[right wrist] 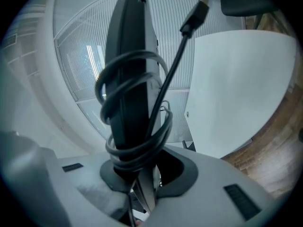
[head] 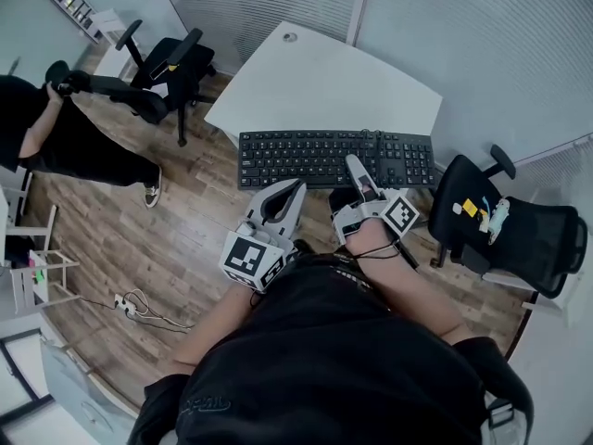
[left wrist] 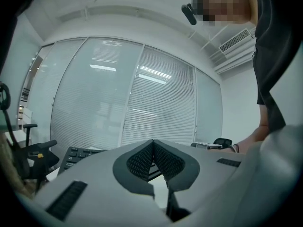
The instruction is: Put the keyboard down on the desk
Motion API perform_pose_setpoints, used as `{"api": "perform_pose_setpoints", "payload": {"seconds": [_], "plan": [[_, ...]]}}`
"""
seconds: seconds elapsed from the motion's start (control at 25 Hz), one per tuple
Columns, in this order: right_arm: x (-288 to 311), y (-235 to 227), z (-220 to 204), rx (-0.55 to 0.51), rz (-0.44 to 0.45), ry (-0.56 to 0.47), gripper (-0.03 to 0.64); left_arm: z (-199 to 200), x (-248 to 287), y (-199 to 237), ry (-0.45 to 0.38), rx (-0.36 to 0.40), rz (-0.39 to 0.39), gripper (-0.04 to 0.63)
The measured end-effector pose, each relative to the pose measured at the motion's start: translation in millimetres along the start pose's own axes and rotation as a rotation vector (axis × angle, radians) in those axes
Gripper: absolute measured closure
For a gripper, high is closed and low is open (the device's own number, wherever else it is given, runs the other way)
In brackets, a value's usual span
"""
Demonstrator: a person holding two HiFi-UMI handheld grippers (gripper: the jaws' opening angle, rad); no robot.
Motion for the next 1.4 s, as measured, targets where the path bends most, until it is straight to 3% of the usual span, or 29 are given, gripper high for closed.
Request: {"api": "perform_pose_setpoints", "payload": {"seconds": [0.72, 1.4], "plan": [[34.4, 5.1, 2.4, 0.003, 0.015, 0.053, 0.529, 6.6, 7.8, 21.3, -0.003, 0.01, 0.045, 0.58], [72.0, 11.0, 95.2, 0.016, 0.033, 0.023, 0.529, 18.5, 109.2, 38.9, 0.014, 0.024, 0.014, 0.58]]}}
Point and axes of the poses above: the fingertips, and each gripper's own axes: x forward along the fingers, y to its left, z out of its top, the point moved 4 cm from there along -x, backward along the fingers, and after that the axes turned 9 degrees about -z, right-handed, at the moved point
